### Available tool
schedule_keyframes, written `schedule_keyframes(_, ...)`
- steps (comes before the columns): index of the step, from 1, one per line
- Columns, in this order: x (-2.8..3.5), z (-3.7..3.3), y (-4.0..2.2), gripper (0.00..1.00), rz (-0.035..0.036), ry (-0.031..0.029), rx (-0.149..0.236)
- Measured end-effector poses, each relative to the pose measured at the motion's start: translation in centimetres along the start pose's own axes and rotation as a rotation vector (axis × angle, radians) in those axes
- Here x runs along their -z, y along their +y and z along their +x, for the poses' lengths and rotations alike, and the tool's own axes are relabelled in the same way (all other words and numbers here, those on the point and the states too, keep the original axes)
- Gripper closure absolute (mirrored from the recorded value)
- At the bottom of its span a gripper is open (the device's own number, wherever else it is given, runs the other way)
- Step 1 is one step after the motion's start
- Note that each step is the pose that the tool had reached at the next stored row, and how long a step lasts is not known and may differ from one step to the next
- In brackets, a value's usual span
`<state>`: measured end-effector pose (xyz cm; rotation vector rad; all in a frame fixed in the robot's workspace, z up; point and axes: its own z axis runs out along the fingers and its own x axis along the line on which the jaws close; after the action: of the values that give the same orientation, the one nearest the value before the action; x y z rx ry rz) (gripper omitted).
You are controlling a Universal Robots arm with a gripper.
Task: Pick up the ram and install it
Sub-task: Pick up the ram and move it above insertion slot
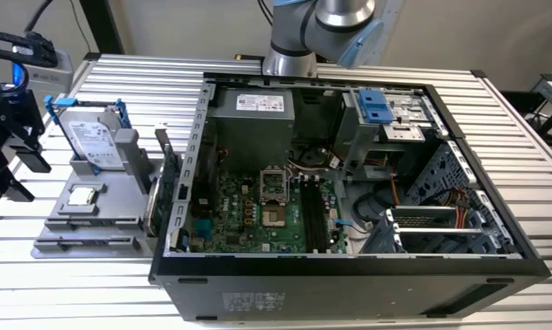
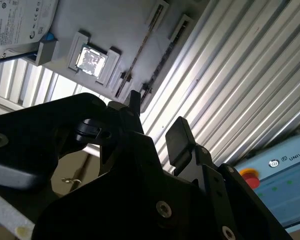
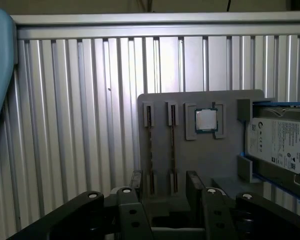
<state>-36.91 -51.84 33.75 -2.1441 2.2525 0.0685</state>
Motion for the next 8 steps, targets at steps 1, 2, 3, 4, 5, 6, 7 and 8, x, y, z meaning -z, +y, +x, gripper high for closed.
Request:
schedule_keyframes(1, 0.0, 0.0, 0.0, 0.0, 0.0, -0.0001, 0.0)
schedule_keyframes(2, 0.0, 0.0, 0.0, 0.0, 0.0, 0.0, 0.0)
schedule_keyframes(3, -0.03, 0.0, 0.0, 0.0, 0.0, -0.0001, 0.0)
schedule_keyframes(4, -0.08, 0.0, -0.01, 0.0, 0.0003, -0.0003, 0.0)
schedule_keyframes(5, -0.14, 0.01, -0.01, 0.0, 0.0003, -0.0003, 0.0)
schedule_keyframes(6, -0.21, 0.01, 0.0, 0.0, 0.0001, -0.0001, 0.0)
schedule_keyframes(7, -0.28, 0.02, 0.0, 0.0, 0.0001, -0.0001, 0.0)
schedule_keyframes(8, -0.36, 0.02, -0.01, 0.0, 0.0001, -0.0001, 0.0)
